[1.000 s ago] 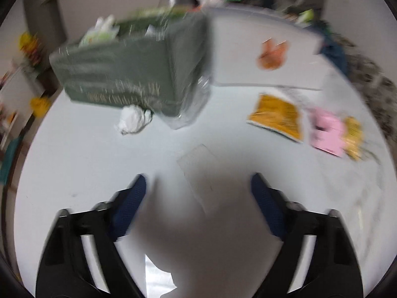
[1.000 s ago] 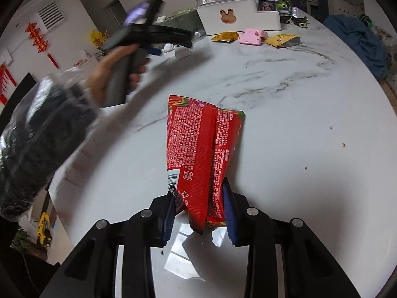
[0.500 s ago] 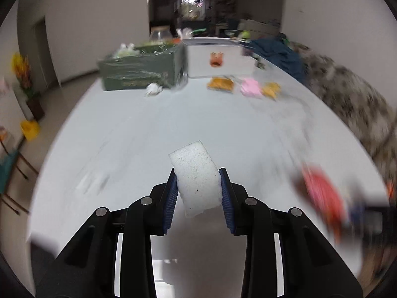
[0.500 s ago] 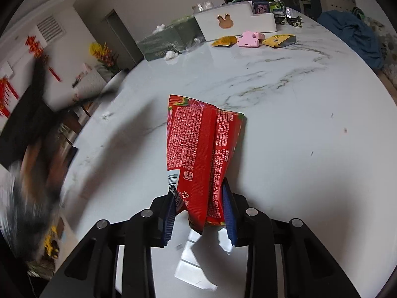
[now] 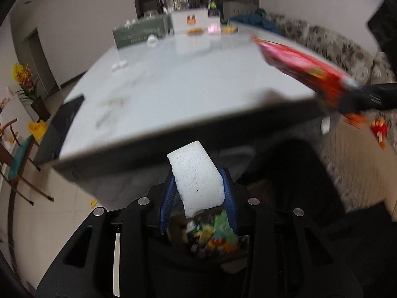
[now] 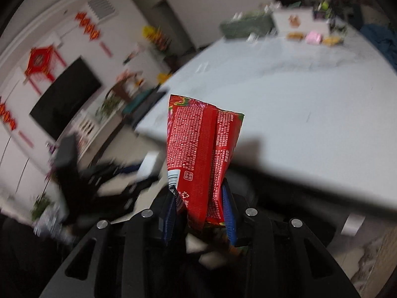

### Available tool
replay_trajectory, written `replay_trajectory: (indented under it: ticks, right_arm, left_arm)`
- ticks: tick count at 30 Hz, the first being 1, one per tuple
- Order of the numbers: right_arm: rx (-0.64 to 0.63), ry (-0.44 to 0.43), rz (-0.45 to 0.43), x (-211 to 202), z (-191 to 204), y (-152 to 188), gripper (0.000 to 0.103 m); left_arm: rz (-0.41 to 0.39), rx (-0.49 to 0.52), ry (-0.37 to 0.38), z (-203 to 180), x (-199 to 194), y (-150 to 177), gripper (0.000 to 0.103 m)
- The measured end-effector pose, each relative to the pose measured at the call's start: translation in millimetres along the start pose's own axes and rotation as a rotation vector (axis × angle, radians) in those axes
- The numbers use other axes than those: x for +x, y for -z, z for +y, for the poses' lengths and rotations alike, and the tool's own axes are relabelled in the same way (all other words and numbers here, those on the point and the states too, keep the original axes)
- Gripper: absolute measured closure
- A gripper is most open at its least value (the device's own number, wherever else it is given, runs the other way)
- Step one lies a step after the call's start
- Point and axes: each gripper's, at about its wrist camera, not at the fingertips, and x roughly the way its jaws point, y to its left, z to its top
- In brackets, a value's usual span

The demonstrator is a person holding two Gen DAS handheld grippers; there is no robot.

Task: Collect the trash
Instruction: 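Lower the bag and foam piece into the cardboard box and open both grippers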

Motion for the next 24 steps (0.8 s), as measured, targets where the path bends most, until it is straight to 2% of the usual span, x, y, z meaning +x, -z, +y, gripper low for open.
replay_trajectory:
  ticks: [4, 5, 6, 7, 8, 9, 11, 13, 15, 18, 20, 21, 22, 24]
  right_arm:
    - [0.028, 0.009, 0.161, 43, -15, 26, 0.065]
    - [0.045, 0.008, 0.203, 59, -23, 30, 0.059]
    - [0.055, 0.012, 0.234, 70, -29, 35, 0.051]
    - [0.07, 0.033, 0.274, 91, -41, 37, 0.045]
    - [0.071, 0.055, 0.306, 107, -51, 39, 0.037]
    - [0.071, 0.075, 0.325, 117, -57, 39, 0.037]
    - [0.085, 0.118, 0.361, 133, -70, 38, 0.038]
    - [0.086, 0.085, 0.336, 121, -68, 31, 0.038]
    - [0.057, 0.045, 0.301, 97, -58, 21, 0.038]
    - [-0.005, -0.041, 0.172, 35, -36, -2, 0.037]
    - [-0.057, 0.034, 0.036, -5, -36, -42, 0.03]
    - [-0.073, 0.076, -0.006, -15, -39, -58, 0.028]
    - [-0.096, 0.16, -0.071, -26, -48, -88, 0.027]
    - [-0.106, 0.297, -0.167, -32, -74, -134, 0.019]
  left_arm:
    - [0.121, -0.015, 0.067, 5, 28, 28, 0.062]
    - [0.165, -0.01, 0.081, 5, 39, 34, 0.058]
    - [0.204, 0.001, 0.097, 4, 49, 38, 0.044]
    - [0.24, 0.011, 0.103, 3, 58, 43, 0.025]
    - [0.263, 0.019, 0.086, 3, 70, 49, 0.017]
    - [0.296, 0.034, 0.088, 3, 83, 55, 0.013]
    - [0.361, 0.048, 0.079, 2, 102, 62, 0.013]
    - [0.383, 0.056, 0.056, 2, 108, 63, 0.013]
    - [0.352, 0.058, 0.057, 5, 99, 56, 0.013]
    - [0.299, 0.04, 0.054, 13, 73, 34, 0.013]
    - [0.205, 0.017, 0.087, 17, 43, 4, 0.013]
    - [0.154, 0.006, 0.111, 22, 29, -11, 0.013]
    - [0.08, -0.005, 0.144, 26, 11, -33, 0.013]
    - [-0.047, -0.013, 0.185, 31, -12, -78, 0.01]
